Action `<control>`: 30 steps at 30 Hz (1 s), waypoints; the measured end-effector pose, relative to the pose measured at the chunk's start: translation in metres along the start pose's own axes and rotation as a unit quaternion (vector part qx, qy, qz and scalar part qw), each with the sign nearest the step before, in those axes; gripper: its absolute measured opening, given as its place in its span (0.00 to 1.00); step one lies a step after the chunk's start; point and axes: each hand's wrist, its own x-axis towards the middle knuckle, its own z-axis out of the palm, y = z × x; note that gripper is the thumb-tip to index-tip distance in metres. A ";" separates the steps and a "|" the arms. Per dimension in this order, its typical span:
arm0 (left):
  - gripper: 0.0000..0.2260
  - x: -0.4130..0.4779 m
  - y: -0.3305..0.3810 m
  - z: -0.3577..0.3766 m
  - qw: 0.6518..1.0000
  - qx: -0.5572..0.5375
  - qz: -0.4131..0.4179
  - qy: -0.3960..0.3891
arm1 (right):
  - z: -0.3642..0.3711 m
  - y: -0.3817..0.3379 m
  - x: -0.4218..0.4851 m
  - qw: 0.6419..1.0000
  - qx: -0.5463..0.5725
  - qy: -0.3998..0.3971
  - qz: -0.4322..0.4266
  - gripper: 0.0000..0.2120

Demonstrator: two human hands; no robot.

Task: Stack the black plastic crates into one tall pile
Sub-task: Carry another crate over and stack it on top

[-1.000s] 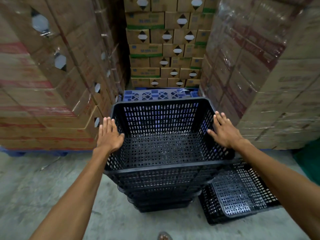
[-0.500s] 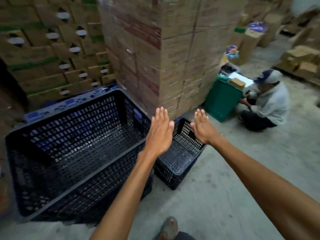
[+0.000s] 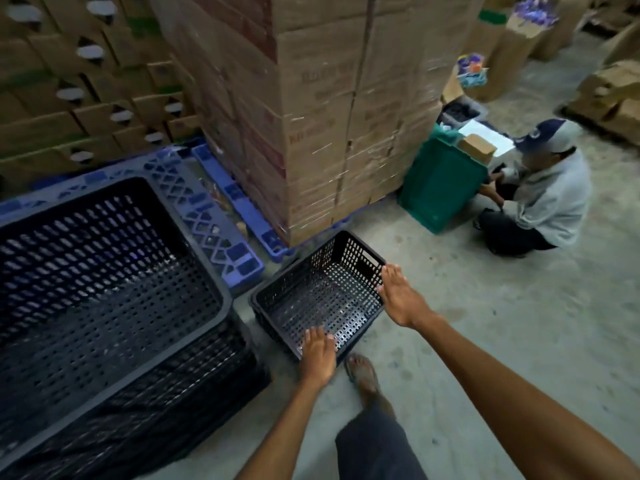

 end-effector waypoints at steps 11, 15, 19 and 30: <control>0.24 0.162 -0.069 0.075 0.893 -0.140 -0.368 0.218 | 0.053 0.137 0.277 0.992 0.015 -0.066 -0.103 0.28; 0.30 0.194 -0.094 0.081 0.828 -0.201 -0.442 0.280 | 0.087 0.184 0.350 0.993 0.018 -0.082 -0.087 0.33; 0.29 0.227 -0.124 0.089 0.789 -0.229 -0.507 0.261 | 0.122 0.204 0.393 0.990 0.055 -0.130 -0.018 0.36; 0.20 0.244 -0.136 0.097 0.736 -0.296 -0.559 0.241 | 0.137 0.198 0.404 0.996 0.040 -0.084 0.007 0.13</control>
